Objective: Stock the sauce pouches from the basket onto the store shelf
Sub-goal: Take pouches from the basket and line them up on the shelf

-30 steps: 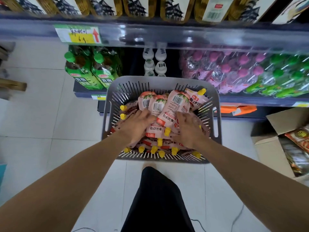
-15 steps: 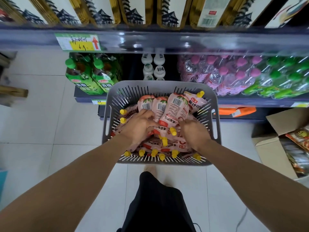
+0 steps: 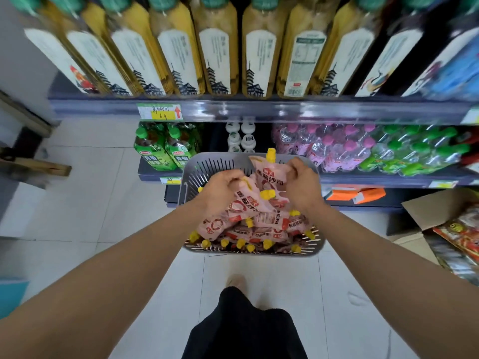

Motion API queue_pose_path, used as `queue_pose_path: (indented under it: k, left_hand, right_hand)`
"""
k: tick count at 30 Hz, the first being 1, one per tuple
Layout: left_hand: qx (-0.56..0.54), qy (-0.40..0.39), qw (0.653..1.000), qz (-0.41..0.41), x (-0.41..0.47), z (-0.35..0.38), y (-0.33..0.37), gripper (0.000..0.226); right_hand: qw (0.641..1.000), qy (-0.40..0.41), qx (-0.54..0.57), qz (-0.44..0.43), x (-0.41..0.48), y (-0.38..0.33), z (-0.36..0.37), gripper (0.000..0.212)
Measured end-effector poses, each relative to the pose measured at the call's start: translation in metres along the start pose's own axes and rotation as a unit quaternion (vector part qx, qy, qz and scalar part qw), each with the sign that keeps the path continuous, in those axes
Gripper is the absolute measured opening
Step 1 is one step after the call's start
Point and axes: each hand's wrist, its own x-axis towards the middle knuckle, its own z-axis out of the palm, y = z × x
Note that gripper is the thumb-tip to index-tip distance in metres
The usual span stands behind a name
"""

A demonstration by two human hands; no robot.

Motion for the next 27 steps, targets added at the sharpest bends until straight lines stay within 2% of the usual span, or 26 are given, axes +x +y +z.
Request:
queue_pose_path:
  k: [4, 6, 12, 17, 22, 27]
  left_hand:
    - [-0.044, 0.034, 0.998, -0.013, -0.044, -0.023, 0.040, 0.025]
    - [-0.063, 0.072, 0.995, 0.002, -0.066, -0.035, 0.064, 0.022]
    - [-0.105, 0.189, 0.974, 0.071, -0.128, -0.076, 0.142, 0.016]
    - [-0.136, 0.251, 0.949, 0.134, -0.174, -0.103, 0.205, 0.023]
    - [-0.172, 0.305, 0.917, 0.190, -0.206, -0.133, 0.256, 0.026]
    - [-0.174, 0.376, 0.882, 0.226, -0.220, -0.171, 0.297, 0.020]
  right_hand:
    - [0.997, 0.011, 0.070, 0.032, -0.023, -0.032, -0.026, 0.029]
    - [0.996, 0.028, 0.077, 0.022, -0.039, -0.054, -0.043, 0.030]
    - [0.985, 0.125, 0.082, -0.089, -0.080, -0.138, -0.100, 0.018]
    - [0.963, 0.170, 0.116, -0.177, -0.108, -0.206, -0.141, 0.018]
    - [0.942, 0.198, 0.179, -0.204, -0.117, -0.263, -0.177, 0.024]
    - [0.920, 0.218, 0.214, -0.244, -0.119, -0.308, -0.201, 0.026]
